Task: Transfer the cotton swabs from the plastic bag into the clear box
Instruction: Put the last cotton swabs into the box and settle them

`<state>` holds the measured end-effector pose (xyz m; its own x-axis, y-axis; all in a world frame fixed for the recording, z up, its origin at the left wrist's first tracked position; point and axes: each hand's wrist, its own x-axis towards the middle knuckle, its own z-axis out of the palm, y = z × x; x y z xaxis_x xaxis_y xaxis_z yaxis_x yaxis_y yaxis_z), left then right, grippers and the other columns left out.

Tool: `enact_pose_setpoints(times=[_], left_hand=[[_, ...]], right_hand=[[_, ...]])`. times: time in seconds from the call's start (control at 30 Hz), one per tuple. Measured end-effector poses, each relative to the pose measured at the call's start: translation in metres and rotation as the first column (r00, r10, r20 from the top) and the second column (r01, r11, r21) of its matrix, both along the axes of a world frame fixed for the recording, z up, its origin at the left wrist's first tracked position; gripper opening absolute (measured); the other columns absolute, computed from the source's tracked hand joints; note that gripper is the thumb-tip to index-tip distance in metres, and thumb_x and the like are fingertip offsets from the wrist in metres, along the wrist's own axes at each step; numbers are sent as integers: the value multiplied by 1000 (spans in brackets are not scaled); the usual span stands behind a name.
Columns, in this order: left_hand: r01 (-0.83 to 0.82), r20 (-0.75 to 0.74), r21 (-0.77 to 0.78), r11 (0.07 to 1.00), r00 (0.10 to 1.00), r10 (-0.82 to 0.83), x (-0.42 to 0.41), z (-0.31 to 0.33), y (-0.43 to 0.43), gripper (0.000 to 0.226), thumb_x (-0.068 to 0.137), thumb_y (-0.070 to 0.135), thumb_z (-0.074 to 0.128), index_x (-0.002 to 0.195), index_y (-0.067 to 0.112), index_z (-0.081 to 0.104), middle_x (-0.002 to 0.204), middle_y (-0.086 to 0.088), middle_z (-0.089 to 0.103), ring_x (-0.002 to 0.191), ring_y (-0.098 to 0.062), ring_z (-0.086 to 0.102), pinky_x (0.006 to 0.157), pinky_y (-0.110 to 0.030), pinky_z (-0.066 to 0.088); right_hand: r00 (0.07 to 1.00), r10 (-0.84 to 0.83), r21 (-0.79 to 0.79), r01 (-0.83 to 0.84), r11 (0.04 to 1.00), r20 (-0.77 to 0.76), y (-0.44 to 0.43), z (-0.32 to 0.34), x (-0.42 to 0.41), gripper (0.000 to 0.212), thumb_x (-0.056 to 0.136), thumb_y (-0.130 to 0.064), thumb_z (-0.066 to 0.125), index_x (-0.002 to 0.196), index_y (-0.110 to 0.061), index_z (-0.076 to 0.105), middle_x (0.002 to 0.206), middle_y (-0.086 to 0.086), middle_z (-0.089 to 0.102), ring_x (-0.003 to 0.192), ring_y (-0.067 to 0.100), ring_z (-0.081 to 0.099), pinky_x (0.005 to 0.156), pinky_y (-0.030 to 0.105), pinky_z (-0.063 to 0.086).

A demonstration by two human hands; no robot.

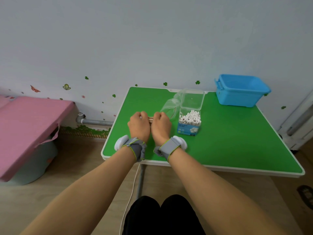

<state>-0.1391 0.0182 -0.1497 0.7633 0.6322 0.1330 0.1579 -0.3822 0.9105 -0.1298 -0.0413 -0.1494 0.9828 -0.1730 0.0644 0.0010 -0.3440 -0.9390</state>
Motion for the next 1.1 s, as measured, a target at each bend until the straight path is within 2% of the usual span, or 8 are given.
enact_pose_setpoints(times=[0.2,0.27,0.37,0.47,0.53,0.7,1.0,1.1], left_hand=[[39,70,-123,992,997,-31,-5,3,-3,35,90,25,47,63,2,50,67,-15,51,67,-28,40,62,-36,33],[48,134,-259,965,991,-13,-9,7,-6,38,88,36,47,72,3,56,72,-15,56,69,-29,48,67,-45,45],[69,185,-384,921,983,3,-15,12,-9,35,84,47,47,69,16,50,72,-7,52,71,-25,48,75,-57,47],[82,195,-242,967,980,-34,-21,17,-13,24,86,42,52,77,20,53,63,0,54,66,-25,53,66,-40,45],[77,191,-117,990,980,-53,-23,20,-16,19,88,37,54,79,20,54,62,4,53,68,-26,51,60,-29,33],[89,189,55,995,977,-98,-27,30,-25,27,92,23,52,68,10,50,66,-6,53,66,-25,44,56,-26,22],[143,235,84,986,959,-159,-25,53,-52,25,92,21,54,72,6,58,67,-7,56,66,-23,46,58,-26,28],[156,236,95,983,956,-175,-20,59,-60,25,92,22,54,74,5,61,68,-8,58,66,-23,48,61,-29,33]], right_hand=[[999,16,38,-14,999,-46,-3,3,-1,24,97,-14,37,79,-5,51,76,10,48,71,26,41,55,31,13],[995,6,101,4,995,-97,-2,6,0,26,95,-15,38,74,-6,48,77,14,51,72,28,48,60,36,27],[988,-15,203,47,978,-157,-2,9,0,33,93,-15,39,61,-10,43,77,19,52,72,31,53,71,51,48],[992,-14,178,36,983,-126,-8,15,-7,31,94,-16,39,64,-9,45,77,18,53,72,28,51,67,47,46],[997,6,112,2,994,-73,-14,19,-12,27,95,-18,39,72,-7,47,74,12,51,72,25,47,60,36,34],[1000,7,60,-8,998,20,-26,32,-23,23,97,-14,40,78,-4,47,61,0,38,70,24,39,55,34,10],[992,-55,64,48,997,112,-56,55,-26,25,98,-15,38,81,-2,52,78,11,50,74,25,41,57,33,12],[991,-52,73,43,996,123,-66,61,-23,26,98,-16,38,77,-5,48,76,13,51,74,29,46,61,35,26]])
